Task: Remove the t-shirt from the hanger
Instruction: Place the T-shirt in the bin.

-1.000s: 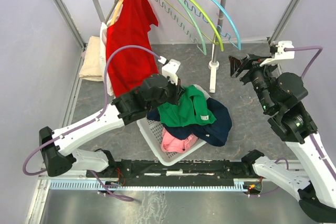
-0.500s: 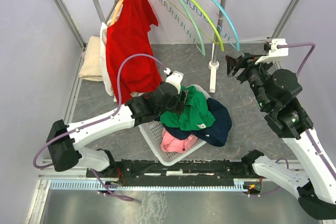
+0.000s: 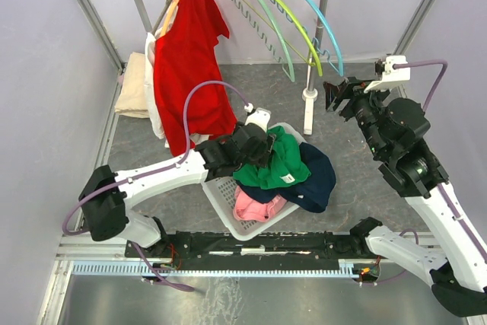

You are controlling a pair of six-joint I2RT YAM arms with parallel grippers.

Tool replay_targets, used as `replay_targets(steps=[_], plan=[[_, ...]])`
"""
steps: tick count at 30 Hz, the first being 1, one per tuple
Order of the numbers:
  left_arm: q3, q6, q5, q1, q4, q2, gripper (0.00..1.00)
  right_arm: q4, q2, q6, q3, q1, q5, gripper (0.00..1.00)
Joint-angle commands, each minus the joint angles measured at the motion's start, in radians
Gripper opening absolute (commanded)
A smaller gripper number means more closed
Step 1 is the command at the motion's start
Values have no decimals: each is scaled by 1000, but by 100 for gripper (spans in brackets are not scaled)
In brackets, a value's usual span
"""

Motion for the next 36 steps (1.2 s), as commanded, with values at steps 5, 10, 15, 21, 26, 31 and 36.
replay_targets(steps=[5,10,15,21,26,31,36], plan=[[-32,-45,26,-5,-15,37,52,42,-12,-9,-10,-2,-5,75],[-30,-45,57,-4,-27,31,12,40,-18,-9,-11,-3,-4,75],[35,-8,84,-6,-53,-33,3,41,-21,-8,-13,-2,-3,75],[191,71,172,-17,-63,-142,3,44,-36,0,-19,-1,-3,75],[332,100,213,-33,-115,-168,3,45,-53,9,-25,-2,-8,75],[436,113,261,-55,-166,-168,3,44,-62,11,-29,-3,-10,75],[445,94,294,-81,-183,-180,3,36,-77,10,-30,-1,-6,75]])
